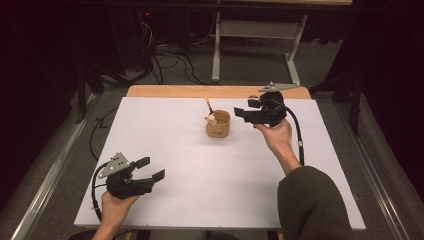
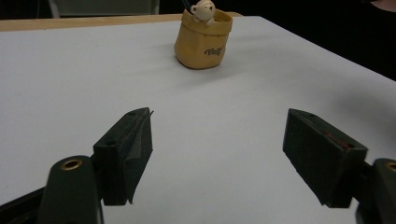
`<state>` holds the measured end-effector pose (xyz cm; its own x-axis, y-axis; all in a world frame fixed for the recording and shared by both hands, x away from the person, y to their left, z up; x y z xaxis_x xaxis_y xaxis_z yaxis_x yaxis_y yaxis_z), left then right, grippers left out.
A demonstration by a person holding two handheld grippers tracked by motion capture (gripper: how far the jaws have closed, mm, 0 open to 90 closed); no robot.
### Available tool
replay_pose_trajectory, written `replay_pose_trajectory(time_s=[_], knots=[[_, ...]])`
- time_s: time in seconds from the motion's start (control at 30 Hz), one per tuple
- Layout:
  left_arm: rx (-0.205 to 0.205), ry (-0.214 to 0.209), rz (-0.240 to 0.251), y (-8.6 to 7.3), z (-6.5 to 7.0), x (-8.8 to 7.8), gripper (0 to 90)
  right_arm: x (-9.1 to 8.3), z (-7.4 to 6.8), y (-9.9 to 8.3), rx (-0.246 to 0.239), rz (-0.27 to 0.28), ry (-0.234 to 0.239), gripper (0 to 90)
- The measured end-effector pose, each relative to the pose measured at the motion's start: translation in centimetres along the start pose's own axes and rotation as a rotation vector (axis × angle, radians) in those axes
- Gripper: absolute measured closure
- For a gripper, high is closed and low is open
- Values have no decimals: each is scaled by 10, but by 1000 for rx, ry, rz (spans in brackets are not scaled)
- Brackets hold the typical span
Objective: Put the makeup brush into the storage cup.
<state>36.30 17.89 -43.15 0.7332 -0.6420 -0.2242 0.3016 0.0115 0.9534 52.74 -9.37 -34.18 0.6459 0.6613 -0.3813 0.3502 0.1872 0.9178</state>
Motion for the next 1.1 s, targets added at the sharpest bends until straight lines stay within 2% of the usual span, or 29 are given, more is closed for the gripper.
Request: replay_pose_trajectory(time_s=[1.1], knots=[[-3,2,0,0,-1,0,245,-25,15,-5,14,25,-25,354]])
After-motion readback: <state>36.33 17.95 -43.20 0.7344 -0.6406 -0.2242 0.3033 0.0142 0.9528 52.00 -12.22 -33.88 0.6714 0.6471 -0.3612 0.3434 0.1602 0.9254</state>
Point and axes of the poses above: each handheld gripper's, and its own axes: x roughly forward along the jaws, y roughly out of its top, z roughly to its right, the point moved 10 cm from there along x, roughly forward along the jaws, and after that the axes turned 9 degrees about z, right-handed, at the moved point
